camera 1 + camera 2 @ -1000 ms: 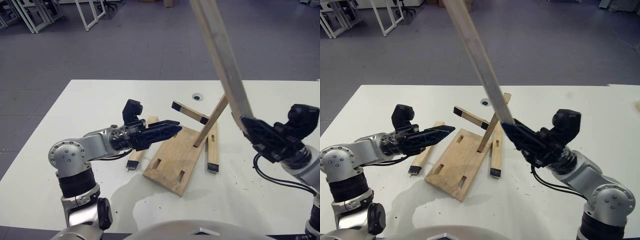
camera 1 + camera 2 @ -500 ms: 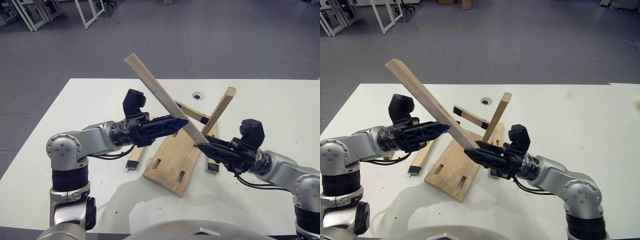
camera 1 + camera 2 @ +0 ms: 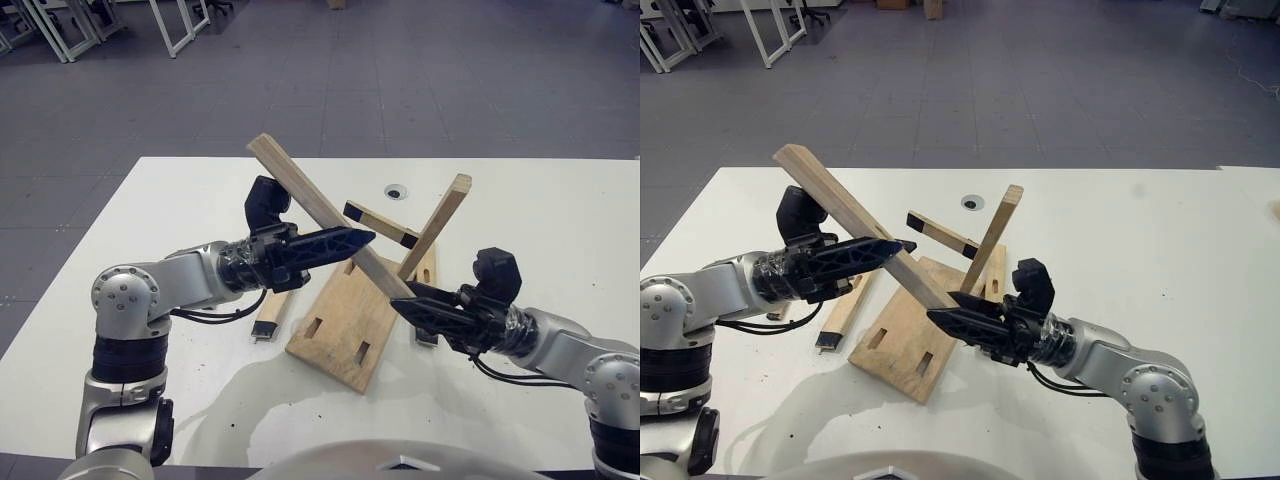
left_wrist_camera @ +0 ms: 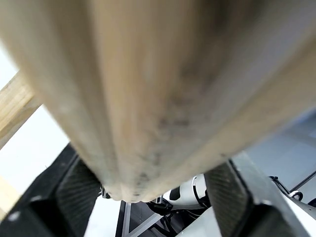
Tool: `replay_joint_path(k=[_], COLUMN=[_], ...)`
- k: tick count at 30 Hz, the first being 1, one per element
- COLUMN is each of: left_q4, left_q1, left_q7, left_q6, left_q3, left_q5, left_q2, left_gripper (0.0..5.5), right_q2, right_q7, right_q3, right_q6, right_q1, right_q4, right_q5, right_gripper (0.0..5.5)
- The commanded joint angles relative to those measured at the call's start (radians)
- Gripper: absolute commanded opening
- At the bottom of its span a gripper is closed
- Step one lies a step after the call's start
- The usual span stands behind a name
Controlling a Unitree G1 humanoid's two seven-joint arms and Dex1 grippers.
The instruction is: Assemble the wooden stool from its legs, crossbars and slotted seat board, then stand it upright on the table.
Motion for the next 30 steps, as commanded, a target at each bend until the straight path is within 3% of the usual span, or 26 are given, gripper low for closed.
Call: replay_joint_path(k=[1, 8, 12, 17, 20, 24, 26, 30], left_q4=[-0.011, -0.038, -0.027, -0.018, -0.008, 0.024, 0.045, 0.071], left_q1=[0.012, 0.04, 0.055, 0.064, 0.067, 0.043, 0.031, -0.007], left_q7=[0.017, -0.025, -0.01, -0.025, -0.037, -0.069, -0.092, -0.1], left_q6=[-0.023, -0.078, -0.117, -0.13, -0.132, -0.125, -0.124, -0.162], left_q3=[-0.025, -0.013, -0.006, 0.013, 0.052, 0.126, 0.158, 0.185], left_q5=[-0.023, -0.002, 0.041, 0.065, 0.071, 0.058, 0.07, 0.182], left_q2=[0.02, -0.003, -0.014, -0.003, 0.019, 0.077, 0.105, 0.115], left_gripper=[2.38, 2.26, 2.12, 2.04, 2.04, 2.04, 2.04, 2.04], right_q2=[-0.015, -0.017, -0.054, -0.117, -0.17, -0.154, -0.152, -0.148], right_q7=[0.009, -0.044, -0.045, -0.095, -0.167, -0.297, -0.352, -0.427], right_q3=[0.014, 0.012, -0.03, -0.174, -0.219, -0.095, 0.036, 0.409], right_q6=[-0.005, -0.016, -0.01, -0.067, -0.084, -0.09, -0.102, -0.052], right_q1=[-0.001, -0.017, -0.003, 0.002, 0.051, 0.172, 0.186, 0.044], right_q4=[-0.016, -0.003, -0.015, -0.01, -0.009, -0.124, -0.188, -0.252], right_q5=[-0.019, 0.006, 0.132, 0.363, 0.201, -0.097, -0.299, -0.683], right_gripper=[2.04, 2.04, 2.9, 3.99, 4.45, 4.47, 4.47, 4.47])
